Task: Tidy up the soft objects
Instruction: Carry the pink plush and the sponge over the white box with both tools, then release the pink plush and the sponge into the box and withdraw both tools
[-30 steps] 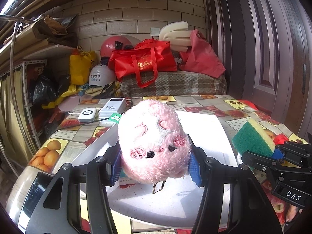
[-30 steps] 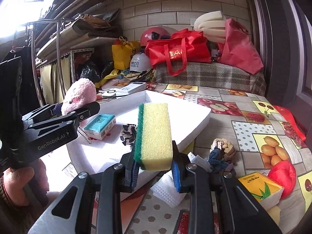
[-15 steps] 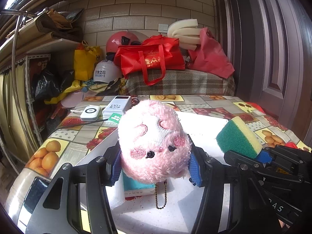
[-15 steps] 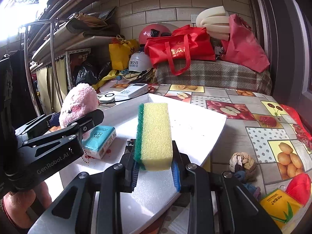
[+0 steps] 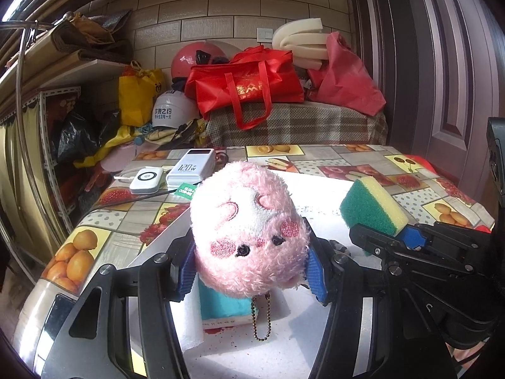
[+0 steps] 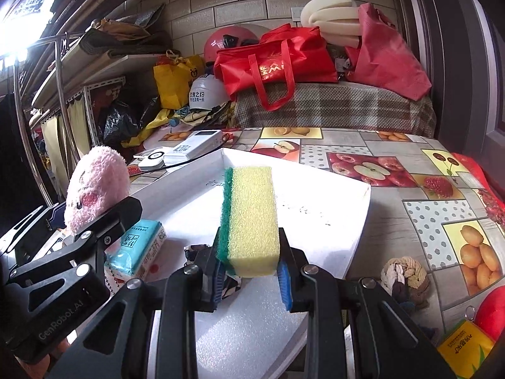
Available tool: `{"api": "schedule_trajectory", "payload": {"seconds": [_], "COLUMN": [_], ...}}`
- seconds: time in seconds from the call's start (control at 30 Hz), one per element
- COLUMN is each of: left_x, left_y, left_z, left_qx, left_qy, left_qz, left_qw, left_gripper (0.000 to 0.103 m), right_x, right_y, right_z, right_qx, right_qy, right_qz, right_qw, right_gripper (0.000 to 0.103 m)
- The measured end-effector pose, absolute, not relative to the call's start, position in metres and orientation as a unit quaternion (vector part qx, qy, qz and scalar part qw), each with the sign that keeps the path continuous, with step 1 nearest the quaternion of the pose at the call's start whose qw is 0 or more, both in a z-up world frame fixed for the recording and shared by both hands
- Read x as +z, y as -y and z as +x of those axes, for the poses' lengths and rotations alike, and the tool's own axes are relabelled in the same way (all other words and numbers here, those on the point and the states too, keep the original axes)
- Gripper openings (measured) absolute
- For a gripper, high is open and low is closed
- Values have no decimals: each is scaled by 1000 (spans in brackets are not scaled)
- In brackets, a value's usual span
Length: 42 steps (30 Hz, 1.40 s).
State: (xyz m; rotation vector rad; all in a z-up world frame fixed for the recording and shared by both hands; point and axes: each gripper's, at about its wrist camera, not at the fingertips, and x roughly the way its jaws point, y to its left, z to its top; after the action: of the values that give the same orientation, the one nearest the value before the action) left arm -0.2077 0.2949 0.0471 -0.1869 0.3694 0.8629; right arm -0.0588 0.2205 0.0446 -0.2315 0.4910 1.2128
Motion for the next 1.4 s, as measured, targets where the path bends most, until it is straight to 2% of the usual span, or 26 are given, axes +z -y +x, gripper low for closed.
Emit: {"api": "schedule_trajectory", "payload": {"seconds": [0.3,0.4,0.5,0.63,1.4], "left_x": [42,43,46,46,47], "left_y": [-308,-305,-304,-309,-313], "left_z": [-202,-206,-215,-223,-227], "left_qx": [407,428,458,464,475], "left_qy": [-207,-203,-183,-172,-160], "left_qz": [-119,-111,-111,-127,-143], "left_qw": [882,874,863,860,854], "left_gripper": [57,64,81,82,82], "right_x": [44,43,43,40,46], "right_y": [-222,-226,-227,-223,-218], "right_z": [-58,-59,-59,-44,-61], "right_qx": [561,564,549,528,532], "right_qy": [-231,-232,-229,-252,-209], "right_qz": [-111,-121,-126,-100,-112], "right_qw": [787,784,794,805,813], "right_gripper": [29,29,44,81,86]}}
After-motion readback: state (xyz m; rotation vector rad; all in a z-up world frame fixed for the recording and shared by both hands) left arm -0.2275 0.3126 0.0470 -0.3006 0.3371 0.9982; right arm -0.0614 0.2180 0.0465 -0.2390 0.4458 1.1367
